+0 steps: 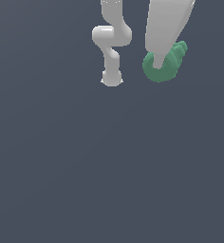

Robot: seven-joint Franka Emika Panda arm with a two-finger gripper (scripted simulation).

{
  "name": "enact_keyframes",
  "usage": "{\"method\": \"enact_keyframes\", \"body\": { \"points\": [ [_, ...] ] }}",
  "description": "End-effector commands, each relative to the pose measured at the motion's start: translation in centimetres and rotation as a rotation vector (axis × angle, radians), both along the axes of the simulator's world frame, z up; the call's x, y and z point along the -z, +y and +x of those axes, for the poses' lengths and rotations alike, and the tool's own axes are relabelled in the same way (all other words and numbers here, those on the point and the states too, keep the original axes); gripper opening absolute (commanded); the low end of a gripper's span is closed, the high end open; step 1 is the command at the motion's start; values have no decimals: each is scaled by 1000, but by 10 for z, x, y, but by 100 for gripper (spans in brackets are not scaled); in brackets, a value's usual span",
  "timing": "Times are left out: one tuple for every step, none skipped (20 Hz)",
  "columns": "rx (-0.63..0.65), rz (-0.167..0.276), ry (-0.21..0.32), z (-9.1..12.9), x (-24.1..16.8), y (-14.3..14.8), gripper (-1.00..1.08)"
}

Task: Pick up the object and move it to a goal position.

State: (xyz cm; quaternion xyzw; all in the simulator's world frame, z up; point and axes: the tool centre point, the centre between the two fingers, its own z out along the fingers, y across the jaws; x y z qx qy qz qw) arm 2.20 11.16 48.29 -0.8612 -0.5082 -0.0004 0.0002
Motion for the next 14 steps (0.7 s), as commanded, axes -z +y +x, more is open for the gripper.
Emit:
{"method": "enact_keyframes", "body": {
  "points": [
    [0, 0, 1, 2, -9, 0, -100],
    [0, 0, 1, 2, -11, 1, -100],
    [0, 0, 1, 3, -14, 1, -100],
    [0, 0, 1, 3, -16, 1, -100],
    [0, 0, 1, 4, -18, 1, -100],
    [0, 0, 1, 4, -19, 1, -100],
    [0, 0, 1, 4, -21, 1, -100],
    [0, -1, 0, 5, -22, 1, -100],
    [0, -1, 0, 5, -23, 2, -100],
    [0, -1, 0, 5, -24, 2, -100],
    [0, -1, 0, 5, -24, 2, -100],
    [0, -1, 0, 6, -25, 2, -100],
    [0, -1, 0, 6, -25, 2, -100],
    [0, -1, 0, 6, -25, 2, -100]
  ]
}}
